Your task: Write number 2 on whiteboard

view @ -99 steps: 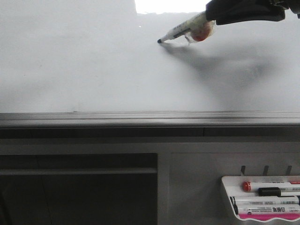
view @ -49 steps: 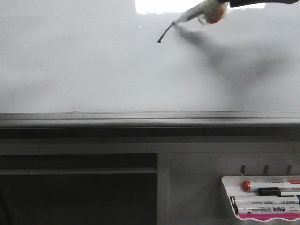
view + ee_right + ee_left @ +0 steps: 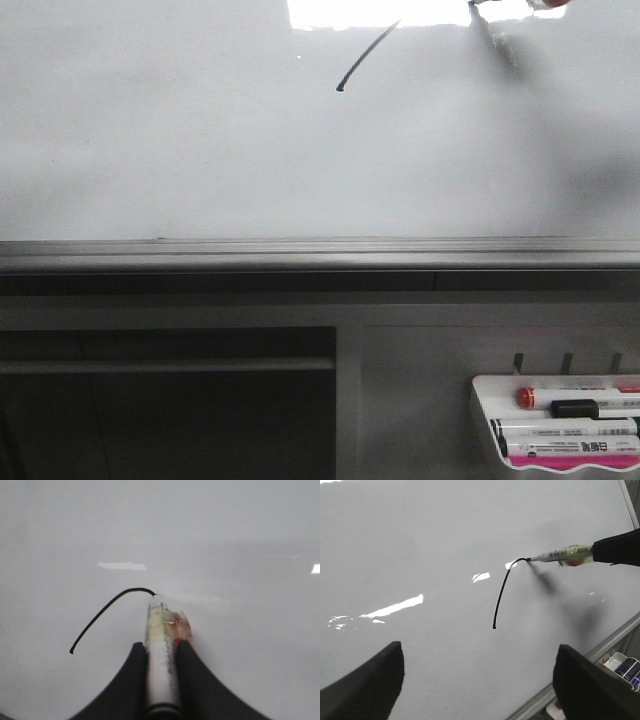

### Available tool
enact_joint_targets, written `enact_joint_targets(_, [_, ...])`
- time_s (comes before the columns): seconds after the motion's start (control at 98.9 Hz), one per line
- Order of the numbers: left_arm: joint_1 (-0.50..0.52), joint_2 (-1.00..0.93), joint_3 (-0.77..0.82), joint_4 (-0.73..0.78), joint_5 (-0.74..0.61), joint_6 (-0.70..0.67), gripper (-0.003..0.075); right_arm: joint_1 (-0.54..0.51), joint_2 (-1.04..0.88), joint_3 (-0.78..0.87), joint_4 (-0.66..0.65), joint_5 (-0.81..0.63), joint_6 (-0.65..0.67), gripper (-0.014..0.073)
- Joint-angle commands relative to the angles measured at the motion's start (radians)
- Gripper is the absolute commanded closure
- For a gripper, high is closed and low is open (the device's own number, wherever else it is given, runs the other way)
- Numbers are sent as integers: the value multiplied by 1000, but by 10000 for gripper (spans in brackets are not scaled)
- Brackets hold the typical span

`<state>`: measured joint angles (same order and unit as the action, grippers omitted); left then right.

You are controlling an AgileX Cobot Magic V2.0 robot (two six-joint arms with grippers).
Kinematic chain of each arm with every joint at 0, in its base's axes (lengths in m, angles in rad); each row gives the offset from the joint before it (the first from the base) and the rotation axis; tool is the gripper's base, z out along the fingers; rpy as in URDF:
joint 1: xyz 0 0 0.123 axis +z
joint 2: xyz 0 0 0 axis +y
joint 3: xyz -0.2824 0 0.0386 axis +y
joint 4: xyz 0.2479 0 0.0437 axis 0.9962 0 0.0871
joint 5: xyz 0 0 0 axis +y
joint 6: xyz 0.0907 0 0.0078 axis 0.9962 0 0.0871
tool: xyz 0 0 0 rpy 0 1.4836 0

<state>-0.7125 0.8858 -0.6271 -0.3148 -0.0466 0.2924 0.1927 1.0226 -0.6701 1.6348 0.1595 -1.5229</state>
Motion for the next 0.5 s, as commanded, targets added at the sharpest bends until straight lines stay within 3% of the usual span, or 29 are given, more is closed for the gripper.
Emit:
enact_joint_targets(0.0, [0, -12, -28, -9, -80, -8, 155, -13, -18, 23, 53, -102, -10, 651])
enact_joint_targets(0.486, [0, -12, -28, -9, -80, -8, 155, -13, -26, 166, 64, 161, -10, 651])
